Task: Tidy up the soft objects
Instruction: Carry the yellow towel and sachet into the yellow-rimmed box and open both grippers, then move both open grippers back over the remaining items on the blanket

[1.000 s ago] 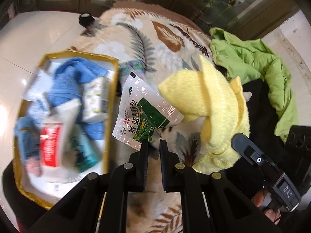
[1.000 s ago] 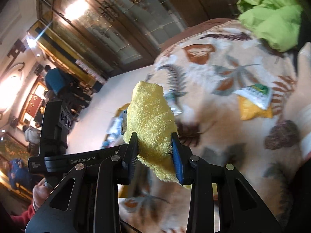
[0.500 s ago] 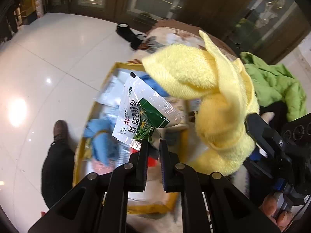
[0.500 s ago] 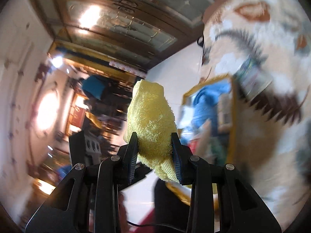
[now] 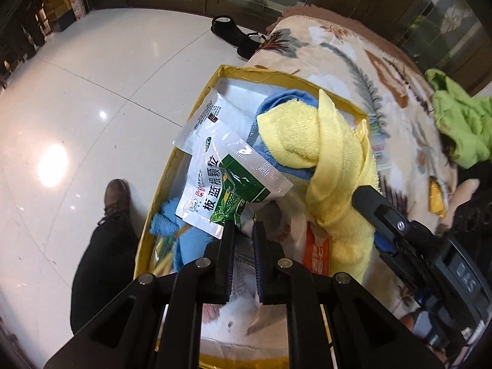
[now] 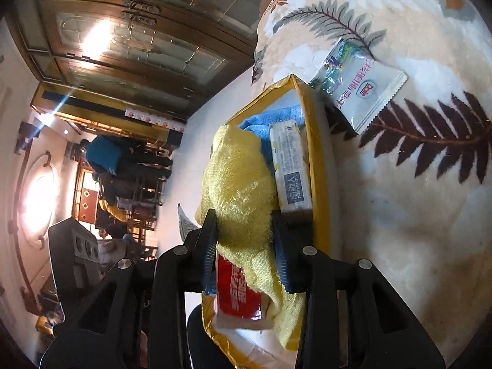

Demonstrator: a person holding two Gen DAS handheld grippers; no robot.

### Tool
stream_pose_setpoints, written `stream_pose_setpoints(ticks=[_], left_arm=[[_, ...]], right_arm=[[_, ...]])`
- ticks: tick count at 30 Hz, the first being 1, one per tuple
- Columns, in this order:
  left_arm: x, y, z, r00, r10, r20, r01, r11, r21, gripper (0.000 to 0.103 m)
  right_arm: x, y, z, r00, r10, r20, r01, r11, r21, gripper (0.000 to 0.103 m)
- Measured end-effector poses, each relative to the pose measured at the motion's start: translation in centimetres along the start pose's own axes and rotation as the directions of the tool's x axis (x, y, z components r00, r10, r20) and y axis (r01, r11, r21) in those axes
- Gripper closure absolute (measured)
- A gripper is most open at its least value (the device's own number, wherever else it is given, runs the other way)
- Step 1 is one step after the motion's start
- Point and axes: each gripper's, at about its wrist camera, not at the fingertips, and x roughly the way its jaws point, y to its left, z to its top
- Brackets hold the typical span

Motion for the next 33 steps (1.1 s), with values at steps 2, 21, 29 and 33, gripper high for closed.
stream_pose_setpoints(ticks=[2,21,29,33], left_arm=[[0.4,0.0,0.0,1.0,0.004,-0.009,-0.004,1.0,-0.009,0.091],[-3.9,-1.4,-0.9,0.997,0.018,0.072,-0.017,1.0,-0.025,0.04],[-5.1,-5.3,-0.3,0.99,-0.103,0.101,0.101,0.995,0.02,0.034],[-4.0,-7.1,0.3,0.989,-0.132,0.067,0.131,0.991,0.02,0.034]], right_arm=[[0.4,0.4,-0.1,0.999,-0.018,-0.03,0.017,0.999,-0.029,0.064],[-9.4,0.7,0.4,0.992,-0.113,0.049,0.121,0.967,-0.224,0.054],[-12.4,-1.9,0.4,0.976,-0.201,0.078,0.214,0.953,-0.217,0.054],[-14.8,-4.4,0.7,0.968,-0.225,0.11,0.239,0.961,-0.136,0.054]])
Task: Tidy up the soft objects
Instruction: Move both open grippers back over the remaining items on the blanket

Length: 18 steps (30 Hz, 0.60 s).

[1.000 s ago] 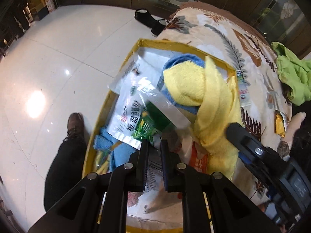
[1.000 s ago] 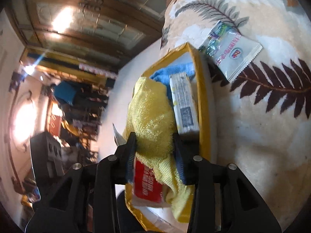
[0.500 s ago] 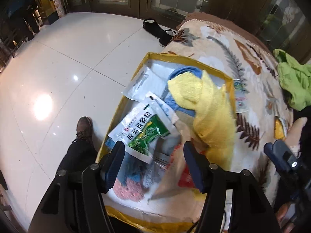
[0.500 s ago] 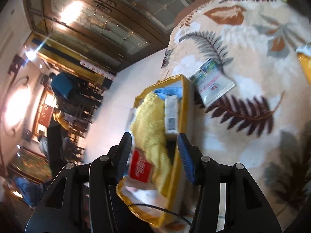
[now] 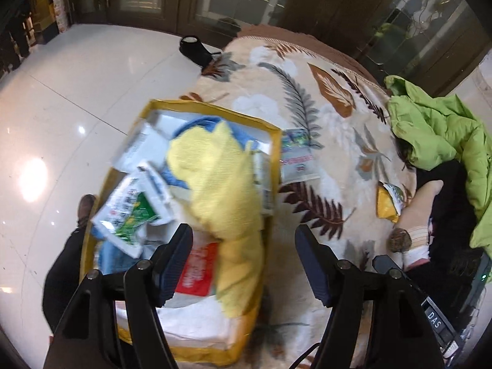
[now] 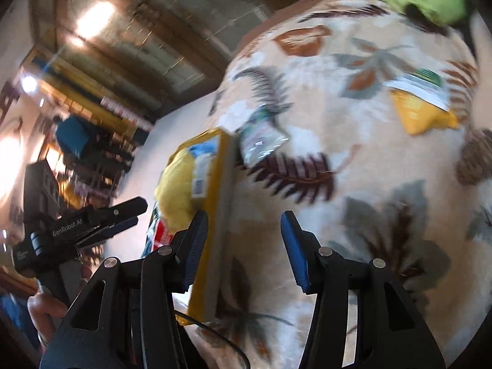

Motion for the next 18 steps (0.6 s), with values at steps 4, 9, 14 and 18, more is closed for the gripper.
stream_pose_setpoints(ticks=[4,9,14,18], left_arm=[[1.1,-2.7,0.6,0.999,-0.027,-0.033,0.028,0.999,0.034,0.034],[2.7,-6.2,1.3,0.997,-0.055,-0.061,0.06,0.996,0.071,0.034],[4.7,-8.7,2.0,0.994,-0.061,-0.092,0.069,0.994,0.085,0.034],[6.4,-9.9,2.4,0.994,-0.04,-0.101,0.048,0.996,0.078,0.034]], right_arm=[[-1.1,-2.8,0.3,1.0,-0.025,0.018,0.024,0.996,0.083,0.054],[-2.1,-4.7,0.6,0.999,-0.041,0.024,0.038,0.991,0.126,0.054],[-3.1,-6.2,1.0,0.998,-0.043,0.045,0.035,0.987,0.157,0.054],[-3.8,-7.4,1.3,0.997,-0.037,0.063,0.025,0.982,0.187,0.054]])
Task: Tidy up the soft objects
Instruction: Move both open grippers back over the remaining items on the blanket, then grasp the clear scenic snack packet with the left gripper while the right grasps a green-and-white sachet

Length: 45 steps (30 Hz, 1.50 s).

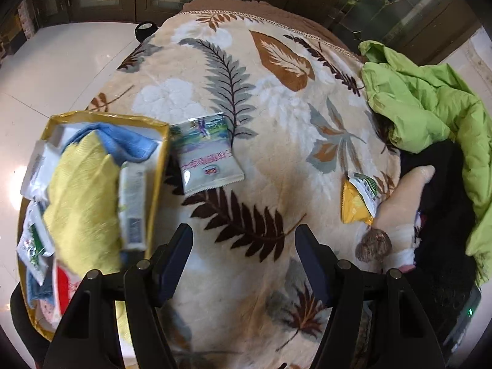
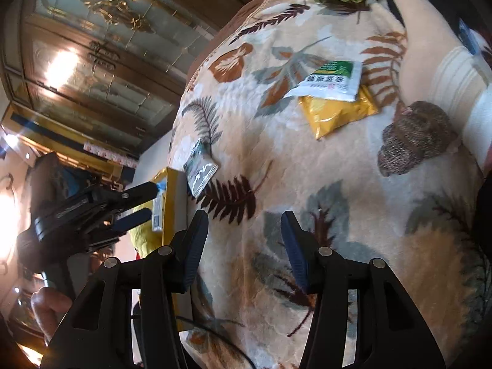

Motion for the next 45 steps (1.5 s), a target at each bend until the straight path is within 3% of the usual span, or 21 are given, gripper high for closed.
stream_pose_setpoints(ticks=[4,12,18,20,21,27,32,38,45], left_arm=[[2.4,-1.2,0.6,0.999,0.03,-0.019,-0.03,1.0,-0.009,0.034],[6.6,-2.7,2.4,0.986,0.166,-0.014,-0.167,0.985,-0.052,0.034],[7.6,-2.3,3.7,0.956,0.292,0.039,-0.286,0.951,-0.114,0.034],[8.3,-1.6,4.4,0.955,0.297,0.016,-0.292,0.946,-0.141,0.032],[8.5,-1.5,4.6,0.952,0.304,0.016,-0.299,0.943,-0.147,0.023],[9.3,-1.5,5.6,0.945,0.326,0.001,-0.322,0.935,-0.147,0.019],[8.8,-1.6,5.2,0.938,0.345,0.009,-0.339,0.925,-0.174,0.019],[9.2,0.3,5.2,0.914,0.405,-0.029,-0.4,0.887,-0.229,0.019],[10.4,0.4,5.4,0.919,0.39,-0.06,-0.394,0.895,-0.208,0.018]], right_arm=[[-0.5,-0.9,0.3,1.0,-0.005,0.006,0.005,1.0,0.016,0.054],[-1.1,-2.6,0.8,1.0,-0.019,0.004,0.019,0.999,0.047,0.054],[-1.4,-4.0,1.2,0.999,-0.046,0.001,0.045,0.997,0.067,0.054],[-1.5,-4.4,1.2,0.998,-0.055,-0.001,0.055,0.996,0.074,0.054],[-1.5,-4.6,1.3,0.998,-0.057,-0.003,0.057,0.995,0.079,0.054],[-1.2,-5.1,1.4,0.998,-0.065,-0.008,0.065,0.994,0.092,0.054],[-1.0,-5.1,1.5,0.998,-0.065,-0.011,0.066,0.994,0.091,0.054],[-1.0,-5.4,1.5,0.998,-0.069,-0.016,0.07,0.993,0.099,0.054],[-1.1,-5.9,1.3,0.998,-0.057,-0.024,0.06,0.991,0.118,0.054]])
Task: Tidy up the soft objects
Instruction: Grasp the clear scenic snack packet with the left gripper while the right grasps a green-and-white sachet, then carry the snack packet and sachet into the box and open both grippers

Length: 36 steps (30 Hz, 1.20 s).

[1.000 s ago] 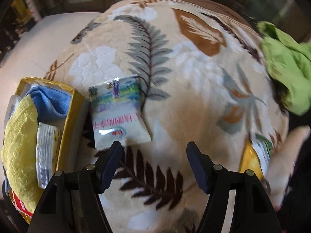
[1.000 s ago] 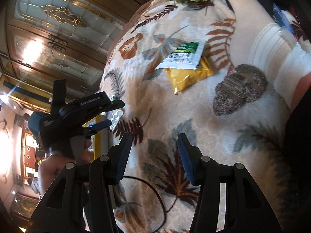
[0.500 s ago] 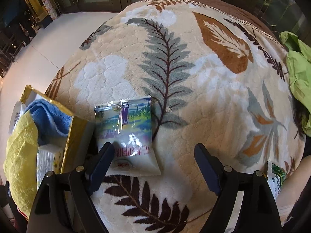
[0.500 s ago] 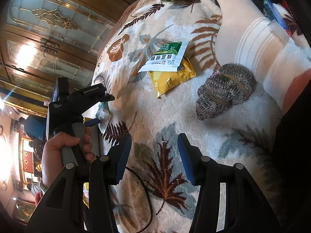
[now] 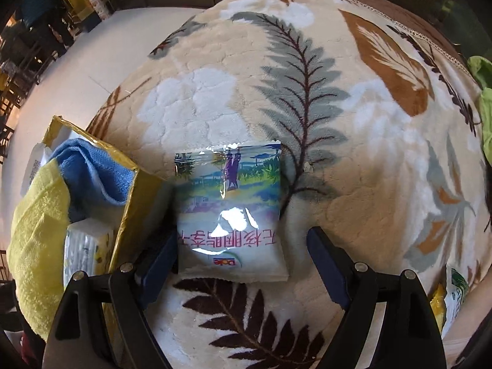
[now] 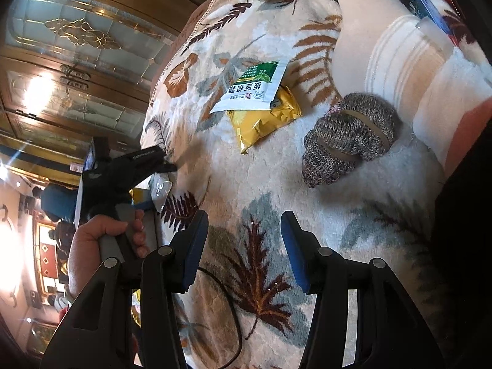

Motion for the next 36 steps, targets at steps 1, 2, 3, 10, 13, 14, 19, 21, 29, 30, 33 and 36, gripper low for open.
stream_pose_setpoints(ticks=[1,2,3,10,13,14,19,21,29,30,33,36], left_arm=[[0.0,0.0,0.1,1.0,-0.004,-0.005,0.004,1.0,0.001,0.018],[0.0,0.0,0.1,1.0,-0.014,-0.011,0.014,1.0,0.009,0.018],[0.0,-0.1,0.1,1.0,-0.028,-0.015,0.028,0.999,0.025,0.019],[0.1,-1.8,0.6,0.994,-0.1,-0.047,0.106,0.98,0.167,0.033],[-0.2,-2.4,0.7,0.988,-0.136,-0.067,0.148,0.965,0.216,0.038],[-0.3,-2.6,0.6,0.986,-0.148,-0.076,0.161,0.959,0.232,0.039],[-0.4,-3.0,0.3,0.971,-0.202,-0.129,0.231,0.934,0.274,0.04],[-0.4,-3.2,0.6,0.968,-0.198,-0.154,0.237,0.925,0.297,0.039],[0.1,-1.7,2.0,0.963,-0.214,-0.166,0.255,0.923,0.287,0.036],[0.4,-2.2,1.8,0.963,-0.212,-0.165,0.253,0.923,0.289,0.036],[0.7,-3.0,1.1,0.967,-0.204,-0.156,0.244,0.92,0.307,0.036],[0.3,-3.1,0.6,0.967,-0.202,-0.152,0.243,0.913,0.329,0.036]], right_arm=[[-0.1,0.1,0.0,1.0,0.002,0.001,-0.002,1.0,-0.007,0.054],[-0.2,0.2,0.1,1.0,0.002,0.002,-0.002,1.0,-0.012,0.054],[-0.2,0.3,0.3,1.0,-0.001,0.003,0.001,1.0,-0.018,0.054],[-0.4,2.2,4.2,0.998,-0.057,0.037,0.06,0.992,-0.108,0.054],[-1.0,3.0,7.2,0.989,-0.102,0.105,0.114,0.987,-0.116,0.053],[-0.9,3.2,8.0,0.986,-0.116,0.116,0.131,0.984,-0.125,0.051],[3.1,4.4,11.3,0.974,-0.224,0.041,0.227,0.953,-0.198,0.046],[4.9,4.7,11.6,0.963,-0.269,0.018,0.266,0.936,-0.23,0.046],[7.6,4.2,12.6,0.937,-0.349,0.024,0.343,0.902,-0.264,0.043],[7.8,4.1,12.6,0.937,-0.349,0.017,0.34,0.896,-0.286,0.059],[7.3,3.9,12.3,0.945,-0.326,0.025,0.319,0.901,-0.294,0.077],[5.7,4.0,11.5,0.955,-0.291,0.053,0.293,0.91,-0.294,0.083]])
